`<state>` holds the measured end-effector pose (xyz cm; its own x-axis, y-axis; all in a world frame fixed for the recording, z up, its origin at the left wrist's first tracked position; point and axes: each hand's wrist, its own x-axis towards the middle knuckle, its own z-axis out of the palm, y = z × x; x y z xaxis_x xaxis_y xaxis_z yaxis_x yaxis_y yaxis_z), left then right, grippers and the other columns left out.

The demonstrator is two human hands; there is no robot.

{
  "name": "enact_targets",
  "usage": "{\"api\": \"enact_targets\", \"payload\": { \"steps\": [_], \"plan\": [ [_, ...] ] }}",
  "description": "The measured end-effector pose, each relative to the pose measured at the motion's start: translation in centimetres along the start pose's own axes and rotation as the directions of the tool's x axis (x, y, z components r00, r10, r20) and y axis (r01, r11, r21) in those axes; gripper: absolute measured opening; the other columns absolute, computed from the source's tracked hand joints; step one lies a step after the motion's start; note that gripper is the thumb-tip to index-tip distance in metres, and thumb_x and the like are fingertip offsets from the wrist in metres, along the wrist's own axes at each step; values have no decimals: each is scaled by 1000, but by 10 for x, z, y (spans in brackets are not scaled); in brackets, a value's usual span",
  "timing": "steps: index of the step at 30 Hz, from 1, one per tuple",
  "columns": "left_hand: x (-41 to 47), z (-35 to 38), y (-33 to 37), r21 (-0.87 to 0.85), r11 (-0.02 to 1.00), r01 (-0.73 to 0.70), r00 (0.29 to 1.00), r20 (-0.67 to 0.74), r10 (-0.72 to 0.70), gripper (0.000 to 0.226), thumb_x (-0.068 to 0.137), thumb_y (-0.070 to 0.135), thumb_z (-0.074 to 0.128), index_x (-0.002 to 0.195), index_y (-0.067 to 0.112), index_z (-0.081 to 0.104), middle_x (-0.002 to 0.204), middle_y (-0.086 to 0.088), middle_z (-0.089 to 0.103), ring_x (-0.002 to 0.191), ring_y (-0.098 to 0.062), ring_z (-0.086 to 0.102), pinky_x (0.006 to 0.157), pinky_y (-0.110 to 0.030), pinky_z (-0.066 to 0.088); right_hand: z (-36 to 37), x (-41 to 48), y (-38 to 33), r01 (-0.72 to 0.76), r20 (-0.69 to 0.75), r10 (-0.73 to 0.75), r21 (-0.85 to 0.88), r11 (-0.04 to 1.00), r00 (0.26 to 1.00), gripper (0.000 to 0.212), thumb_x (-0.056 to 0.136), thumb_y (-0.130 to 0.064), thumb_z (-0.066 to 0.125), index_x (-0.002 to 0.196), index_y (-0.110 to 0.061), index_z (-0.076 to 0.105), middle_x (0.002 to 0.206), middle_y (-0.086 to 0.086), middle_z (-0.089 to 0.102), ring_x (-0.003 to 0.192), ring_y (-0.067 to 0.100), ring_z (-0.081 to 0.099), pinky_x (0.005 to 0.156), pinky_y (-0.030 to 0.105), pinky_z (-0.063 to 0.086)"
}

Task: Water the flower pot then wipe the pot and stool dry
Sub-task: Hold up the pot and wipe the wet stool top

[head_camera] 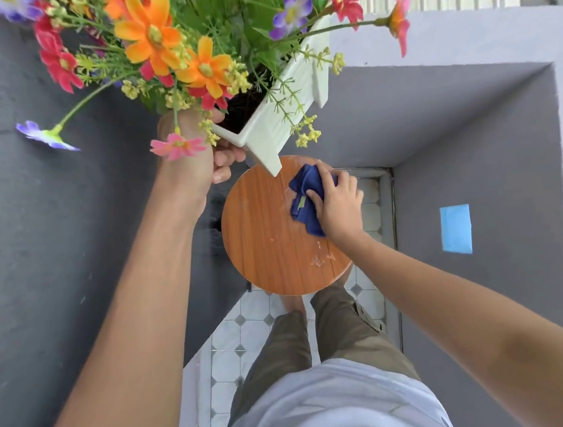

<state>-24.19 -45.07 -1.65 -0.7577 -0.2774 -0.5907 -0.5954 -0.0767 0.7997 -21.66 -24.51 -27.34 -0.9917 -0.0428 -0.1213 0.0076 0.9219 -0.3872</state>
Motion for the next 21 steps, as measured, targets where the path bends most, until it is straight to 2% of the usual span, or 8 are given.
{"api": "enact_targets", "payload": {
  "steps": [3, 5, 8, 10, 12, 14, 17, 21],
  "plan": [
    [-1, 4, 10, -114, 993, -21, 997, 76, 29, 63, 96, 10, 22, 45, 16, 59, 49, -10, 56, 32, -7, 36, 33, -19, 23, 10, 31, -29, -100, -57, 99, -5, 995, 993, 62, 102, -48, 39, 156, -22, 27, 153, 7, 39, 141, 30, 36, 108, 50, 37],
    [0, 3, 13, -136, 990, -42, 996, 73, 52, 62, 96, 10, 23, 45, 16, 59, 47, -11, 55, 32, -9, 35, 33, -18, 22, 22, 36, -56, -45, -10, 46, 19, 999, 999, 71, 98, -56, 39, 156, -18, 26, 158, 6, 35, 146, 30, 30, 113, 49, 32],
    [1, 4, 17, -173, 985, -24, 996, 82, 38, 40, 96, 13, 25, 64, 11, 48, 52, -14, 53, 32, -9, 35, 33, -17, 23, 43, 12, -97, 222, 78, -222, 13, 975, 972, 75, 94, -62, 46, 151, -16, 35, 147, 9, 44, 133, 32, 40, 104, 48, 37],
    [2, 4, 16, -69, 997, -35, 998, 44, 38, 30, 92, 19, 33, 65, 13, 46, 58, -8, 52, 38, -7, 38, 37, -18, 28, 56, -19, -117, 430, 161, -426, 12, 903, 890, 75, 95, -58, 48, 155, -16, 32, 145, 11, 46, 125, 34, 45, 97, 47, 39],
    [1, 4, 12, 59, 997, -48, 999, 7, 48, 34, 96, 18, 33, 65, 17, 49, 58, 4, 52, 46, -3, 44, 47, -15, 34, 64, -48, -122, 607, 228, -588, -18, 794, 776, 71, 98, -54, 47, 155, -16, 32, 142, 11, 49, 118, 34, 49, 91, 47, 40],
    [1, 1, 10, 91, 995, -47, 999, -6, 48, 43, 101, 12, 28, 65, 17, 50, 60, 6, 53, 51, -3, 47, 51, -14, 36, 64, -58, -114, 670, 240, -644, -37, 741, 726, 67, 100, -52, 45, 155, -16, 33, 139, 11, 51, 113, 33, 50, 87, 46, 40],
    [-1, 0, 18, -62, 997, -46, 998, 38, 48, 51, 99, 11, 23, 60, 14, 55, 58, -8, 55, 40, -6, 42, 40, -18, 30, 50, -30, -92, 631, 227, -609, -32, 775, 760, 65, 100, -52, 45, 154, -17, 35, 136, 10, 53, 113, 34, 52, 85, 45, 40],
    [-6, 1, 18, -40, 994, -106, 994, -43, 104, 29, 95, 10, 26, 74, 16, 46, 65, -16, 52, 40, -11, 35, 39, -23, 20, 22, 41, -47, 179, 78, -176, -36, 983, 981, 61, 100, -50, 45, 152, -20, 36, 129, 11, 54, 115, 35, 48, 88, 47, 42]
  ]
}}
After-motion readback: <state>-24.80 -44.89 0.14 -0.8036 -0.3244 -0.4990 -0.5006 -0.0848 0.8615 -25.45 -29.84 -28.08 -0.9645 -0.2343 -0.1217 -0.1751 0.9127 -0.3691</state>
